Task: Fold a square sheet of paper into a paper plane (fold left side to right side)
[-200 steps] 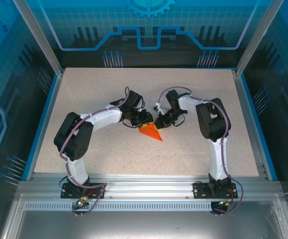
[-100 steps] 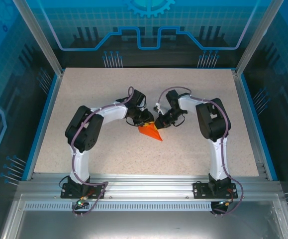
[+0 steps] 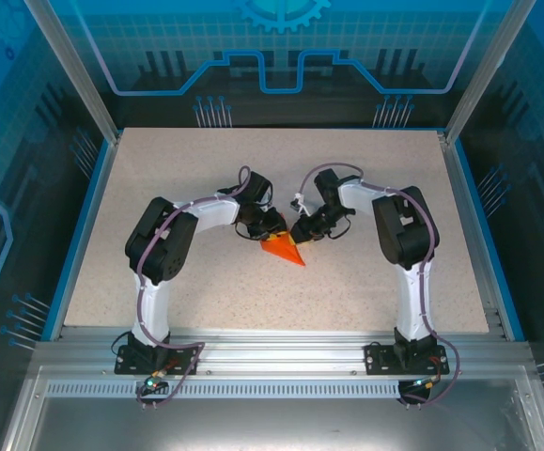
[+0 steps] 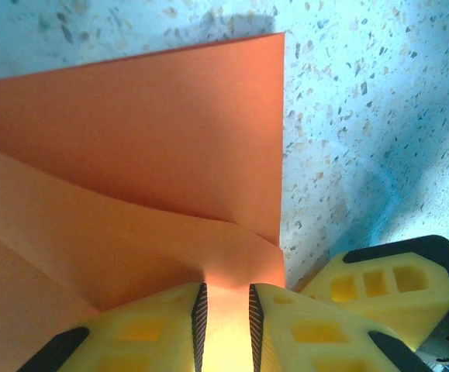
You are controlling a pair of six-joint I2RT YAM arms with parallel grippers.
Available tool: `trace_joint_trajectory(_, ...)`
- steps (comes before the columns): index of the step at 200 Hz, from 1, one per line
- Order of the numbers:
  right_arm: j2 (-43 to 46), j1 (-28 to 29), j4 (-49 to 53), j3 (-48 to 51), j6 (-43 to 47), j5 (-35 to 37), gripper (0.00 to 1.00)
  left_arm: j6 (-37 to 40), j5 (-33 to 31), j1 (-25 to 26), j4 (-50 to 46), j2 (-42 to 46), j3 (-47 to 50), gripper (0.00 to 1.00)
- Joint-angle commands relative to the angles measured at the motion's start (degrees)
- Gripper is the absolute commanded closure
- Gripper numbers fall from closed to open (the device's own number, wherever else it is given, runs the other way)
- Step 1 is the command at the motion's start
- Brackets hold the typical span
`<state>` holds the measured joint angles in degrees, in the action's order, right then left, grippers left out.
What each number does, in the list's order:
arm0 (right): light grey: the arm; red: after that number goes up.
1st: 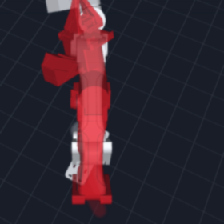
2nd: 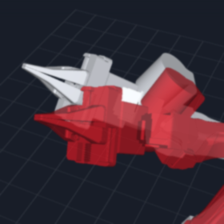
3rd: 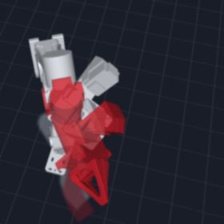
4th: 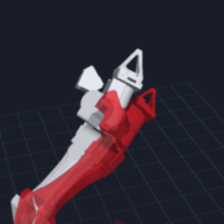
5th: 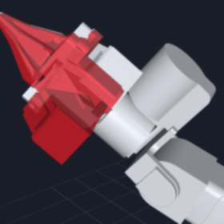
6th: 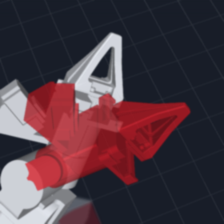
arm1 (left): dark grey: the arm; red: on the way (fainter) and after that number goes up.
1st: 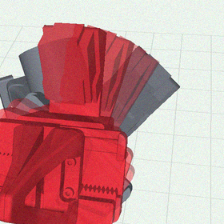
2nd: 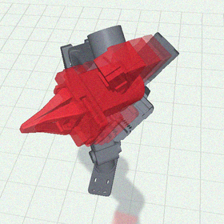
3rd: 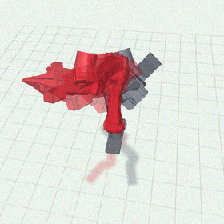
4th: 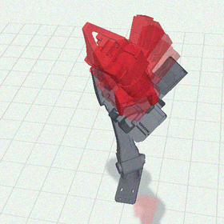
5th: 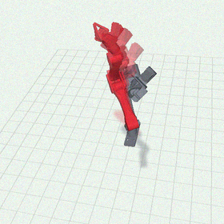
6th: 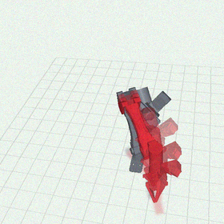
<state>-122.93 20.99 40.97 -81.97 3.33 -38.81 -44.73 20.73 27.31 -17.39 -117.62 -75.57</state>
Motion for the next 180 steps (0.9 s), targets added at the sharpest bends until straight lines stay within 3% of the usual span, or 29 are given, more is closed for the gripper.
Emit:
trace_joint_trajectory(1,4.84,-0.03,-0.76,3.31,-1.39,1.07,0.69,-0.28,-0.96,-0.75,0.31,-1.38,1.36,0.74)
trace_joint_trajectory(31,8.41,0.52,-2.63,7.66,-2.43,0.85,0.63,-0.36,-0.78,-0.73,0.56,-1.38,1.55,0.74)
trace_joint_trajectory(86,8.82,2.47,-3.52,8.73,-3.24,1.11,0.63,-0.45,-0.71,-0.68,0.69,-1.3,1.77,0.75)
trace_joint_trajectory(180,10.21,2.74,-4.29,12.4,-3.91,1.57,0.86,-0.54,-1.04,-0.68,1.19,-1.08,2.63,0.75)
